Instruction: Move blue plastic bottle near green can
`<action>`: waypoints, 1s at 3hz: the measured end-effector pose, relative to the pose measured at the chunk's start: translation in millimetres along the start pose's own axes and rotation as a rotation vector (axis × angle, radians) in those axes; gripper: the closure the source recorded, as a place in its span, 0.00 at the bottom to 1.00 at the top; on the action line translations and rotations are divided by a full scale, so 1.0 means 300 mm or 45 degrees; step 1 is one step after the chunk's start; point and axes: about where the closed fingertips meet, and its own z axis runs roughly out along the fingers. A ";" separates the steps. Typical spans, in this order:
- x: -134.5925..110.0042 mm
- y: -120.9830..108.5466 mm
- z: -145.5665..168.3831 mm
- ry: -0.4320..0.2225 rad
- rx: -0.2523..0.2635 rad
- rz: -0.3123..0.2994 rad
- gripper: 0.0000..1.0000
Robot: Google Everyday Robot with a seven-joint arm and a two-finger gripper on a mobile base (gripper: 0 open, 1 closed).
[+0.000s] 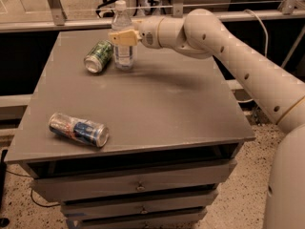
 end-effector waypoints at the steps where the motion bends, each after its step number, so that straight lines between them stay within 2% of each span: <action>1: 0.011 0.007 0.013 0.010 -0.016 0.020 0.36; 2: 0.019 0.013 0.020 0.015 -0.029 0.035 0.13; 3: 0.026 0.005 -0.011 0.019 -0.027 0.042 0.00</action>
Offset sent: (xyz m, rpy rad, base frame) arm -0.0005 0.0024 -0.0091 0.0077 0.0466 0.0183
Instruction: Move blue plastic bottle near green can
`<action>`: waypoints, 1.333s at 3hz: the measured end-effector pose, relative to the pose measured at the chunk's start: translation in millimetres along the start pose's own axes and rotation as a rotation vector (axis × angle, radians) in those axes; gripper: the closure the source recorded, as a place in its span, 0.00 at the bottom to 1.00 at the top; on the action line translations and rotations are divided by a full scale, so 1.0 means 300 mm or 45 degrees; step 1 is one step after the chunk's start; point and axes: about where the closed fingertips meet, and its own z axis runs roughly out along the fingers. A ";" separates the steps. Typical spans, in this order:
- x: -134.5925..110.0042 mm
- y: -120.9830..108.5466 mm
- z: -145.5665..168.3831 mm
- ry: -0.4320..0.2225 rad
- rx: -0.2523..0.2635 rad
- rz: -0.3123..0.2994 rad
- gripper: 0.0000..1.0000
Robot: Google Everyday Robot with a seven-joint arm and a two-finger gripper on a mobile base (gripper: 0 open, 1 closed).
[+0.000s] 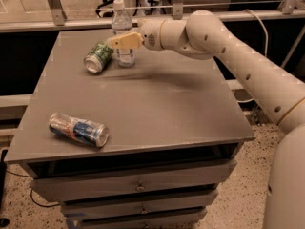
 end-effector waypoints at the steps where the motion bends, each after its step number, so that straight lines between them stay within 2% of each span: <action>1: 0.000 0.000 -0.002 0.000 0.000 0.000 0.00; 2: -0.014 -0.047 -0.201 0.011 0.025 -0.057 0.00; 3: -0.095 -0.076 -0.583 -0.020 0.107 -0.186 0.00; 4: -0.060 -0.133 -0.756 -0.010 0.202 -0.181 0.00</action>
Offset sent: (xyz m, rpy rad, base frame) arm -0.0664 -0.2719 0.0618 -0.1391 -0.1709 -0.0652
